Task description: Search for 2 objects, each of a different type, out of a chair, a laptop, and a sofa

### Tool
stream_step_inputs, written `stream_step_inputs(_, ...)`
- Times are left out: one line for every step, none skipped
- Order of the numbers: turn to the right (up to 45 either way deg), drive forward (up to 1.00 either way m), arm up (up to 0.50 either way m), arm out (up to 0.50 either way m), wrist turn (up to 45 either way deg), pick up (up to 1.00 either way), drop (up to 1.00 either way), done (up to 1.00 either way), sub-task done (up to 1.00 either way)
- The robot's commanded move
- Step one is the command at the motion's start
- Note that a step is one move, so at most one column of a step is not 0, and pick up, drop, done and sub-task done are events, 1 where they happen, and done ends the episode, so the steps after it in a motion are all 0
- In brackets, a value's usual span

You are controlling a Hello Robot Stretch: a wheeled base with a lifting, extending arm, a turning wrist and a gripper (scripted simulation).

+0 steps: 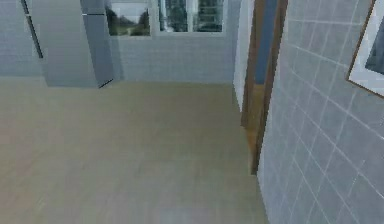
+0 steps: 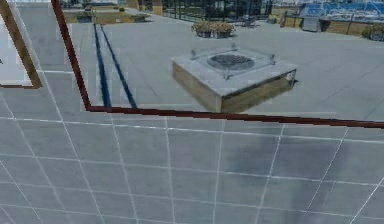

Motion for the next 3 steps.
stream_step_inputs(0.0, 0.05, 0.00, 0.00, 0.0, 0.00, 0.00, 0.00, 0.00)
stream_step_inputs(-45.0, 0.00, 0.00, 0.00, 0.0, 0.00, 0.00, 0.00, 0.00)
stream_step_inputs(-30.0, 0.00, 0.00, 0.00, 0.0, 0.00, 0.00, 0.00, 0.00)
